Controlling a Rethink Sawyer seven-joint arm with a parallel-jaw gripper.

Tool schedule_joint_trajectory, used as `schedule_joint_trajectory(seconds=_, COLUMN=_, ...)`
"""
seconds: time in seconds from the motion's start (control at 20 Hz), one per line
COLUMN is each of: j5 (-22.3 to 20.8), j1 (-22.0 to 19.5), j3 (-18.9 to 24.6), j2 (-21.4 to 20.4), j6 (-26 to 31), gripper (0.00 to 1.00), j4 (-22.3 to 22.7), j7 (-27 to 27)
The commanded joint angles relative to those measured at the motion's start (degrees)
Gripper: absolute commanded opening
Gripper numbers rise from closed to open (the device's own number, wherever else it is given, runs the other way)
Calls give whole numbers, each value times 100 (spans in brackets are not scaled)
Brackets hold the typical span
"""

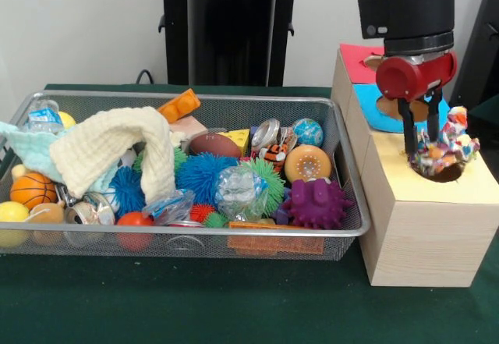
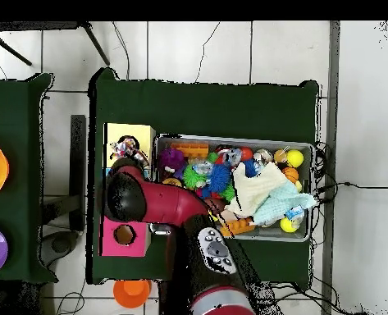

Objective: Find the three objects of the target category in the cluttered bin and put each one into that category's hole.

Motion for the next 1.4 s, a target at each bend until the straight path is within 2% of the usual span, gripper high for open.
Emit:
schedule_joint_trajectory(seconds=0.05, j5=209, j1=883, j3=-1622, j2=-200, j6=1979, gripper=100, j4=-645, j7=1691)
schedule_joint_trajectory(seconds=0.2, j5=68, j1=1218, j3=-2185, j2=-197, j6=2322, gripper=100, j4=-960, j7=1786)
schedule_joint_trajectory(seconds=0.35, j5=-18, j1=1378, j3=-2433, j2=-175, j6=2339, gripper=100, j4=-1118, j7=1872)
schedule_joint_trajectory(seconds=0.6, j5=108, j1=1225, j3=-2149, j2=-204, j6=1955, gripper=100, j4=-910, j7=1860)
schedule_joint_trajectory(seconds=0.85, j5=168, j1=1193, j3=-2056, j2=-175, j6=1819, gripper=100, j4=-838, j7=1836)
schedule_joint_trajectory(seconds=1.0, j5=303, j1=955, j3=-1641, j2=-210, j6=1531, gripper=100, j4=-591, j7=1755)
schedule_joint_trajectory(seconds=1.1, j5=305, j1=882, j3=-1555, j2=-127, j6=1452, gripper=100, j4=-593, j7=1714)
schedule_joint_trajectory(seconds=1.25, j5=150, j1=865, j3=-1787, j2=18, j6=1606, gripper=100, j4=-742, j7=1588)
schedule_joint_trajectory(seconds=1.4, j5=-80, j1=667, j3=-1925, j2=151, j6=1706, gripper=100, j4=-797, j7=1323)
